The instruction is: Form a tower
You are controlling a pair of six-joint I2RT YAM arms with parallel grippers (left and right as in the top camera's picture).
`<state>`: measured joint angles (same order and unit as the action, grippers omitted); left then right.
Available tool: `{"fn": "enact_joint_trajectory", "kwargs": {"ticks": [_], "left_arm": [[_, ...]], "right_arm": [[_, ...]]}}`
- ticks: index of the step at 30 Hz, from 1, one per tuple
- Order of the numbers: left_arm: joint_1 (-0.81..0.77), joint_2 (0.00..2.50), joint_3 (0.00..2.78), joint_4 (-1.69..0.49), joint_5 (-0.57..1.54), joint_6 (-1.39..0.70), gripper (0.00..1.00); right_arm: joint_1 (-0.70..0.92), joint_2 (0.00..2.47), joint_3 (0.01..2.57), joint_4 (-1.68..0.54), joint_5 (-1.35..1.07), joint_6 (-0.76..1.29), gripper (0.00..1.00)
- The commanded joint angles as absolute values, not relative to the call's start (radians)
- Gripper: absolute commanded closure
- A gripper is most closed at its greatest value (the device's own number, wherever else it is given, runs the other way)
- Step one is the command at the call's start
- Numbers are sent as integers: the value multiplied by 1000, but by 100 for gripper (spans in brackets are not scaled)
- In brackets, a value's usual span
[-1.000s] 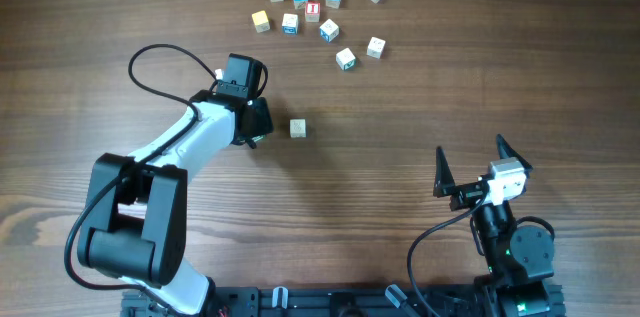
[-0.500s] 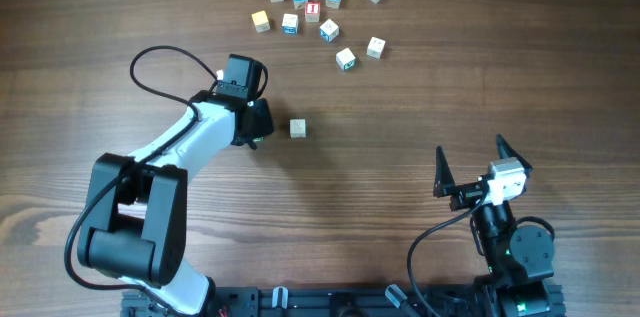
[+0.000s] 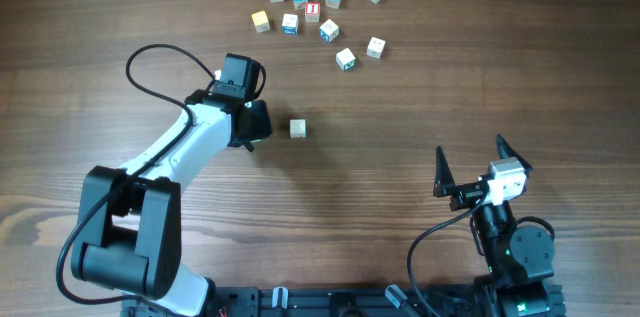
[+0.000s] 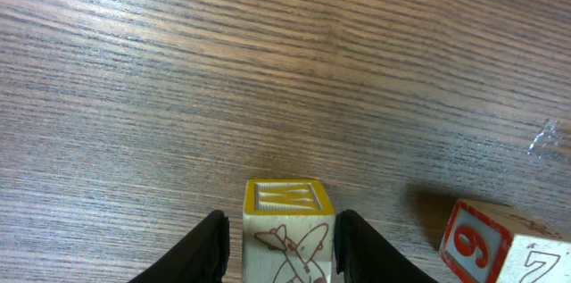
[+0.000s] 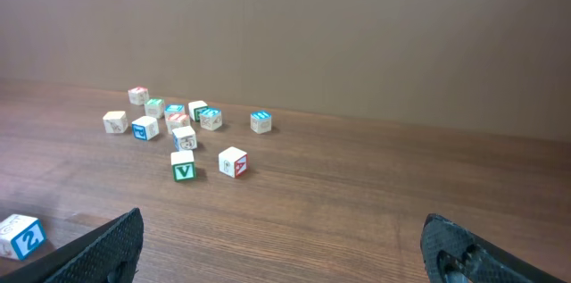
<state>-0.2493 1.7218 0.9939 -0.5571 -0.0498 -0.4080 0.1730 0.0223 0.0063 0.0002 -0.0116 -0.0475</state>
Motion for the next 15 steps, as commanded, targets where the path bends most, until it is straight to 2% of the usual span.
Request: {"fn": "enact_joint_trajectory", "kwargs": {"ticks": [1,8,11,15], "left_arm": [[-251,1703,1008,-571,-28,-397,59],[-257,1704,974,-539,-19,-400,69],[-257,1704,974,-543,-19,-400,66],[-257,1700,994,-529,-19,-397,78]], "right_arm": [[169,18,5,5,-25,-52,0],[169,18,5,5,-25,-52,0],[169,18,5,5,-25,-52,0],[169,18,5,5,-25,-52,0]]}}
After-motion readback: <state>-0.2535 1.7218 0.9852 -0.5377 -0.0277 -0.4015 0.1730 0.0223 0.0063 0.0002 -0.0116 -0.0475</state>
